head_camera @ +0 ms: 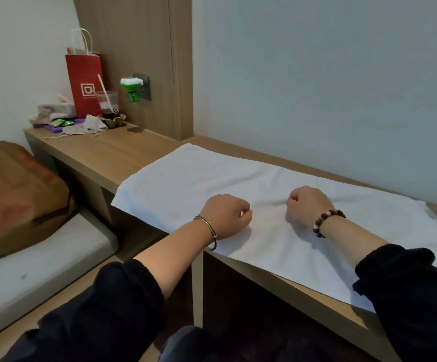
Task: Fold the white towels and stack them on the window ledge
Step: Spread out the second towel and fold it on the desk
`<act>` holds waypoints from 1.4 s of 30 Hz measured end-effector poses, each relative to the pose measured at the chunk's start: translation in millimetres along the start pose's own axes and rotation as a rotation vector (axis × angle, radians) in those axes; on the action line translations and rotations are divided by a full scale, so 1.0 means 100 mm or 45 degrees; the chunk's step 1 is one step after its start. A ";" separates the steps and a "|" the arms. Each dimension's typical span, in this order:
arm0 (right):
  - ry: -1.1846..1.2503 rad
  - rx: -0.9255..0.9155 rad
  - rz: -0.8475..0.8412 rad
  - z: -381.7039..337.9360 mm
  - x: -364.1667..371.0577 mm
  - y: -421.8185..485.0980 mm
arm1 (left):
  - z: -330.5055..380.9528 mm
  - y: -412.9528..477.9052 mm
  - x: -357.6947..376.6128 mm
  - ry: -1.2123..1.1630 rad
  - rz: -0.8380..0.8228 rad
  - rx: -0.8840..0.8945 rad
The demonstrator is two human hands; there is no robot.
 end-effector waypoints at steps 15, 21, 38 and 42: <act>-0.299 0.474 -0.323 0.58 0.15 0.18 | -0.20 0.42 0.43 0.228 -0.546 -0.424; -0.290 0.315 -0.306 0.37 0.31 -0.01 | -0.20 0.45 0.44 0.242 -0.544 -0.459; -0.461 0.012 -0.292 0.37 0.12 0.11 | -0.16 0.60 0.44 0.145 -0.273 -0.388; -0.287 0.151 -0.423 0.61 0.23 0.40 | -0.21 0.61 0.50 0.198 -0.458 -0.291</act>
Point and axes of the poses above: each hand's wrist, its own y-axis towards the middle knuckle, its own x-axis out of the palm, z = x × y, the point moved 2 cm from there along y, towards the middle knuckle, and after that the axes turned 2 degrees about -z, right-handed, at the moved point
